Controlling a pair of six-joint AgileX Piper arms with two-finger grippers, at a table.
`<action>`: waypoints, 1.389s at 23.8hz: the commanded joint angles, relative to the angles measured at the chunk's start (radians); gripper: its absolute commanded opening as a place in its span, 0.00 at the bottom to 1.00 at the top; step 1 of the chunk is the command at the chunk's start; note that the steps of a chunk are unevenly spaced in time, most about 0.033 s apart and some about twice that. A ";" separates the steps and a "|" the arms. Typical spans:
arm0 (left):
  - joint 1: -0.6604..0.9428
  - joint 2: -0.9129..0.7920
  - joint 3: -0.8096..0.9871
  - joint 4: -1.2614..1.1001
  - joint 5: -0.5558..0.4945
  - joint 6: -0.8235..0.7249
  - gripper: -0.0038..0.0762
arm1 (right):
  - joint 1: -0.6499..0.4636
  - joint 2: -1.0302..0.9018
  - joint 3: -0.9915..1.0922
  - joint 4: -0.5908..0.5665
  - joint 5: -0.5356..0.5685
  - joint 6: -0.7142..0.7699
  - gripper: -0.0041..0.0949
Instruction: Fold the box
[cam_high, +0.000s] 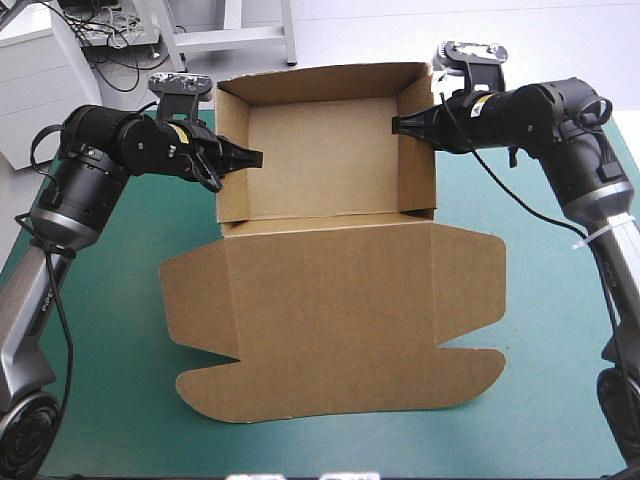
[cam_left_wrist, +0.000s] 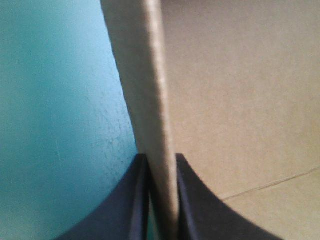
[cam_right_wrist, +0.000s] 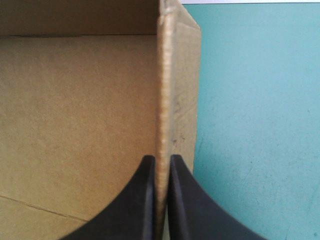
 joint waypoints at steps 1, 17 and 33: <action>-0.006 -0.038 -0.030 -0.063 -0.056 0.002 0.01 | 0.001 -0.032 -0.034 0.067 -0.035 -0.017 0.02; -0.006 0.113 -0.030 -0.060 0.130 0.038 0.01 | 0.001 0.103 -0.026 0.025 0.214 -0.034 0.02; -0.006 0.326 -0.030 -0.090 0.114 0.028 0.01 | 0.001 0.310 -0.026 -0.012 0.214 0.038 0.02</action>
